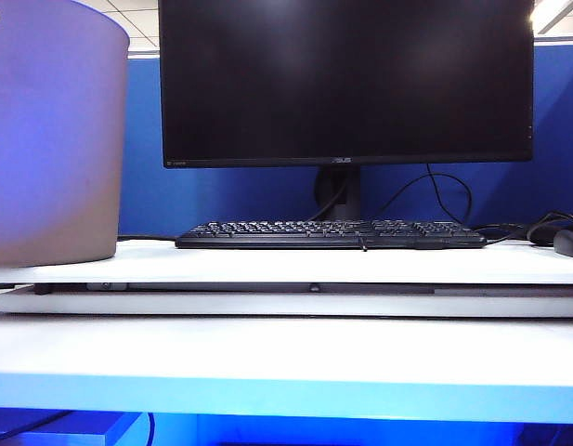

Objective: Pick up all paper balls from the table and place them in the pink trash can.

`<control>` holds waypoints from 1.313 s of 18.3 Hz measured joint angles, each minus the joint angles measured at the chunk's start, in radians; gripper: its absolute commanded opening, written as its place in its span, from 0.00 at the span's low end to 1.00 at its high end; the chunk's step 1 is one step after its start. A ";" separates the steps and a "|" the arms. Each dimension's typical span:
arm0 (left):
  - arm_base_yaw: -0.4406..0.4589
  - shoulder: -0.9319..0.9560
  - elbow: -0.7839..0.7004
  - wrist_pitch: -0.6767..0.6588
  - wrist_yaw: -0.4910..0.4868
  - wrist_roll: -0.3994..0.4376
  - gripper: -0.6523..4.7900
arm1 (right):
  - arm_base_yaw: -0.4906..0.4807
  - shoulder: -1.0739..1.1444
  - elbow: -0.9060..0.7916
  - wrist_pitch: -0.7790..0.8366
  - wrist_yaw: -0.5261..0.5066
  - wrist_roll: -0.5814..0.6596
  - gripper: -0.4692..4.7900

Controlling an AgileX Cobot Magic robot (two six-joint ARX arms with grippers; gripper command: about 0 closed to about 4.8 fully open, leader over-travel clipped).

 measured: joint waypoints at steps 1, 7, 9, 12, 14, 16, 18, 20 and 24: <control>0.019 0.001 0.000 -0.002 0.013 0.000 0.11 | 0.000 0.000 0.000 0.000 -0.001 0.000 0.08; 0.024 0.000 0.000 -0.002 0.029 0.007 0.11 | 0.000 0.000 0.000 -0.099 -0.097 0.001 0.08; 0.024 0.007 0.000 -0.002 0.029 0.012 0.11 | 0.000 0.000 0.000 -0.262 -0.178 0.007 0.08; 0.024 0.014 0.000 -0.008 0.030 0.024 0.11 | 0.000 0.000 0.000 -0.312 -0.216 0.012 0.08; 0.024 0.022 0.000 -0.024 0.030 0.034 0.11 | 0.000 0.000 0.000 -0.312 -0.238 0.031 0.08; 0.025 0.035 0.000 -0.031 0.030 0.041 0.11 | 0.000 0.000 0.000 -0.303 -0.263 0.034 0.08; 0.034 0.051 0.000 -0.035 0.035 0.042 0.11 | 0.001 0.000 0.000 -0.264 -0.275 0.061 0.08; 0.051 0.072 0.000 -0.055 0.037 0.044 0.11 | 0.001 0.000 0.000 -0.216 -0.287 0.074 0.08; 0.056 0.088 -0.024 -0.061 0.030 0.045 0.19 | 0.001 0.000 0.001 -0.200 -0.325 0.107 0.08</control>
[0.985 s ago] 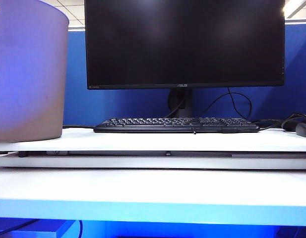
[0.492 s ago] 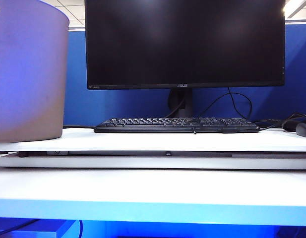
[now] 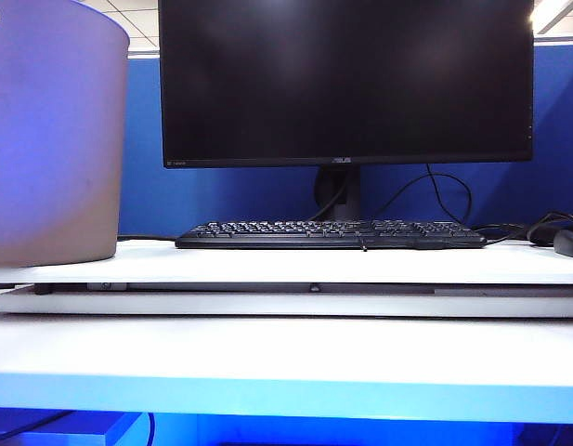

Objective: Pick up all paper balls from the table and place them in the pink trash can.

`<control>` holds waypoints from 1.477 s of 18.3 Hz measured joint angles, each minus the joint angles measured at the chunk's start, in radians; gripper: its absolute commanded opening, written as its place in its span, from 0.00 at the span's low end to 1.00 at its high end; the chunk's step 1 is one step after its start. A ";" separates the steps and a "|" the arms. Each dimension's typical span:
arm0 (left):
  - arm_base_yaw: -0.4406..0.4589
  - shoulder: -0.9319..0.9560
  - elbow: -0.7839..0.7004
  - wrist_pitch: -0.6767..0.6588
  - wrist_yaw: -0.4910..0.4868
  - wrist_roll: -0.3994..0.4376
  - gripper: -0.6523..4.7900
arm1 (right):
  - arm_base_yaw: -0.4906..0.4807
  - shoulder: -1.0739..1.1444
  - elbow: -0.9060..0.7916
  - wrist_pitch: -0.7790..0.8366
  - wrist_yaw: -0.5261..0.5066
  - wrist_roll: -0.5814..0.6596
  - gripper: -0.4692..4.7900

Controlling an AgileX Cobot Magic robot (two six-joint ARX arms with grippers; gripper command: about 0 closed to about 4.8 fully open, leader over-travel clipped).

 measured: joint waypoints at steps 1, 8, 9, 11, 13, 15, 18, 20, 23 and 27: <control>0.000 0.000 0.000 0.000 0.000 0.000 0.30 | 0.000 0.000 0.000 0.004 -0.004 0.005 0.08; 0.001 0.000 -0.007 0.001 -0.002 0.000 0.53 | 0.000 0.000 0.000 0.032 -0.003 0.016 0.08; 0.001 0.000 -0.006 0.005 -0.002 0.002 0.53 | 0.000 0.000 0.000 0.032 -0.001 0.016 0.08; 0.001 0.000 -0.006 0.032 0.006 0.002 0.53 | 0.000 0.000 0.000 0.031 0.009 0.010 0.08; 0.002 0.000 -0.006 0.038 0.085 0.000 0.07 | 0.000 0.000 0.000 0.023 0.027 -0.005 0.08; 0.000 -0.003 -0.006 0.033 0.255 0.002 0.11 | 0.000 0.000 0.000 0.024 0.044 -0.020 0.08; 0.001 -0.048 -0.007 0.018 0.361 -0.006 0.11 | 0.000 0.000 0.000 0.024 0.048 -0.025 0.08; 0.000 -0.164 -0.006 0.021 0.489 -0.020 0.11 | 0.000 0.000 0.000 0.023 0.056 -0.025 0.08; 0.000 -0.301 -0.006 0.040 0.513 -0.023 0.11 | 0.000 0.000 0.000 0.024 0.068 -0.026 0.08; 0.000 -0.552 -0.006 0.017 0.620 -0.050 0.11 | 0.000 0.000 0.000 0.024 0.077 -0.026 0.08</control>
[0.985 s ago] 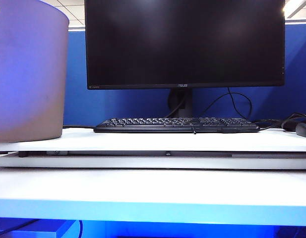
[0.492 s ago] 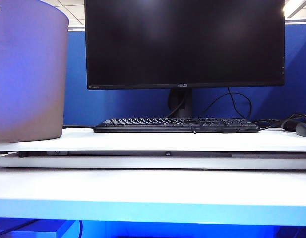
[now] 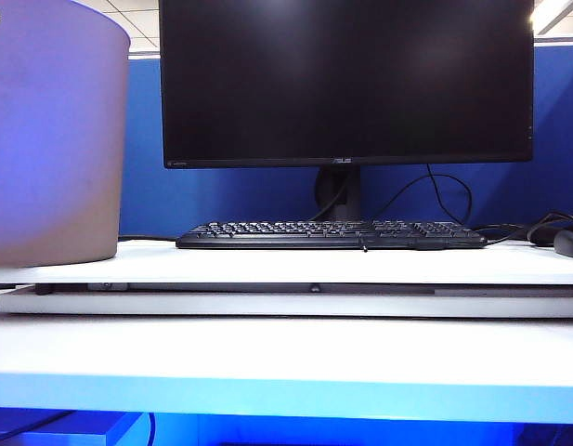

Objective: Pick up all paper balls from the table and place them in the pink trash can.

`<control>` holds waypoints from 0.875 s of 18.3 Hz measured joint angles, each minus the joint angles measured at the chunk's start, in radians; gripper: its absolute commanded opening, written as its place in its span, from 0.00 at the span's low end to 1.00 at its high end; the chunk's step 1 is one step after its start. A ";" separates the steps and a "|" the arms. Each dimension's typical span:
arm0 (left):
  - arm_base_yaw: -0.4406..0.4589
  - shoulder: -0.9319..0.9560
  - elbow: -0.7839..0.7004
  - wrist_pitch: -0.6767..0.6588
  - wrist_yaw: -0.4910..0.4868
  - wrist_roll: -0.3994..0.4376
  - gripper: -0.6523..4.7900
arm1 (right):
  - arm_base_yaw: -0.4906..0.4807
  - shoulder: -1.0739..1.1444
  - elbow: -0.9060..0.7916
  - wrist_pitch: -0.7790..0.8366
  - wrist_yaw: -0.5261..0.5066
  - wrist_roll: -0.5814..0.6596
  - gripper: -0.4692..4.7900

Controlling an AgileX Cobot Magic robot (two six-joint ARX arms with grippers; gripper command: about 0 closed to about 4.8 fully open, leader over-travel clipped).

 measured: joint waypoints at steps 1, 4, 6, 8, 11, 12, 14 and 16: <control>0.000 -0.051 0.000 -0.020 0.003 -0.021 0.11 | 0.000 0.000 0.000 0.000 0.000 0.000 0.08; 0.000 -0.218 0.001 -0.057 0.005 -0.133 0.11 | 0.000 0.000 0.000 0.000 -0.009 0.000 0.08; 0.000 -0.320 -0.006 -0.085 0.004 -0.199 0.11 | 0.000 0.000 0.000 0.000 -0.033 0.000 0.08; 0.000 -0.410 -0.033 -0.086 0.003 -0.255 0.11 | 0.000 0.000 0.000 0.000 -0.053 0.000 0.08; 0.014 -0.537 -0.065 -0.088 -0.024 -0.302 0.11 | 0.000 0.000 0.000 0.000 -0.063 0.000 0.08; 0.014 -0.569 -0.078 -0.087 -0.057 -0.306 0.11 | 0.000 0.000 0.000 0.000 -0.063 0.000 0.08; 0.013 -0.616 -0.125 -0.087 -0.099 -0.311 0.11 | 0.000 0.000 0.000 0.000 -0.064 0.000 0.08; 0.014 -0.652 -0.198 -0.088 -0.106 -0.315 0.11 | 0.000 0.000 0.000 0.000 -0.067 0.000 0.08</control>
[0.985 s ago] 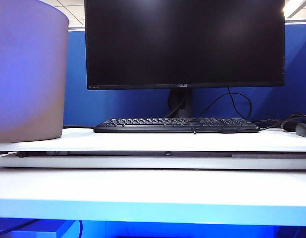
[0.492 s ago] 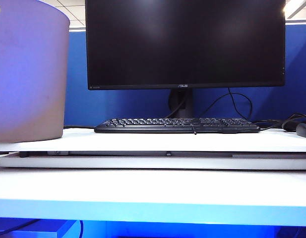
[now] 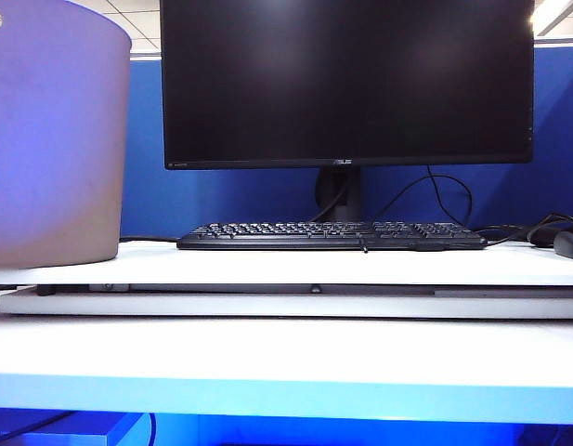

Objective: Pick up all paper balls from the table and place them in the pink trash can.

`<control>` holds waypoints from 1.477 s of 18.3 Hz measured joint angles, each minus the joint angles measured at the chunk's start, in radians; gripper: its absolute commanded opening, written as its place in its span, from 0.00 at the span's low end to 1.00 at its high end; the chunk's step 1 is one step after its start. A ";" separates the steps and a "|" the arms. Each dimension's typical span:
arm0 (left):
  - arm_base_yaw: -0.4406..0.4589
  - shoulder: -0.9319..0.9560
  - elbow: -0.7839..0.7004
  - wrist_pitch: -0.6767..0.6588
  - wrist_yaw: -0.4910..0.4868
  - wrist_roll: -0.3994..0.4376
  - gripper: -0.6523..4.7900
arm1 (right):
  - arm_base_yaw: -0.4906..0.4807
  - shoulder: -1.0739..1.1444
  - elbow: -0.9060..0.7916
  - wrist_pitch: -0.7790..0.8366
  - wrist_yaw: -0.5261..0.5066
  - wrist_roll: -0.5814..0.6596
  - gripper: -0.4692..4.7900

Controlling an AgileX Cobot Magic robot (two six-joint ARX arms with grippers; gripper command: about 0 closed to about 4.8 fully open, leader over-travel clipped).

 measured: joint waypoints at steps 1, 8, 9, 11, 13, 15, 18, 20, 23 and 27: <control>0.000 -0.028 -0.064 0.001 0.000 -0.009 0.11 | 0.000 0.000 0.000 0.000 -0.005 0.000 0.08; 0.000 -0.121 -0.589 0.039 -0.093 0.084 0.11 | 0.000 0.000 0.000 0.000 -0.005 0.000 0.08; 0.000 -0.139 -0.671 0.071 -0.071 0.091 0.11 | 0.000 0.000 0.000 0.000 -0.005 0.000 0.08; 0.000 -0.190 -0.911 0.235 0.010 0.093 0.11 | 0.000 0.000 0.000 0.000 -0.005 0.000 0.08; 0.000 -0.252 -1.191 0.474 0.142 0.064 0.11 | 0.000 0.000 0.000 0.000 -0.006 0.000 0.08; -0.002 -0.279 -1.351 0.609 0.212 0.004 0.11 | 0.000 0.000 0.000 0.000 -0.006 0.000 0.08; -0.003 -0.291 -1.562 0.769 0.219 -0.102 0.11 | 0.000 0.000 0.000 0.000 -0.006 0.000 0.08; -0.004 -0.294 -1.611 0.792 0.217 -0.146 0.11 | 0.000 0.000 0.000 0.000 -0.006 0.000 0.08; -0.005 -0.294 -1.648 0.816 0.106 -0.171 0.11 | 0.000 0.000 0.000 0.000 -0.008 0.000 0.08; -0.003 -0.294 -1.753 1.181 -0.097 0.040 0.11 | 0.000 0.000 0.000 0.000 -0.031 0.000 0.08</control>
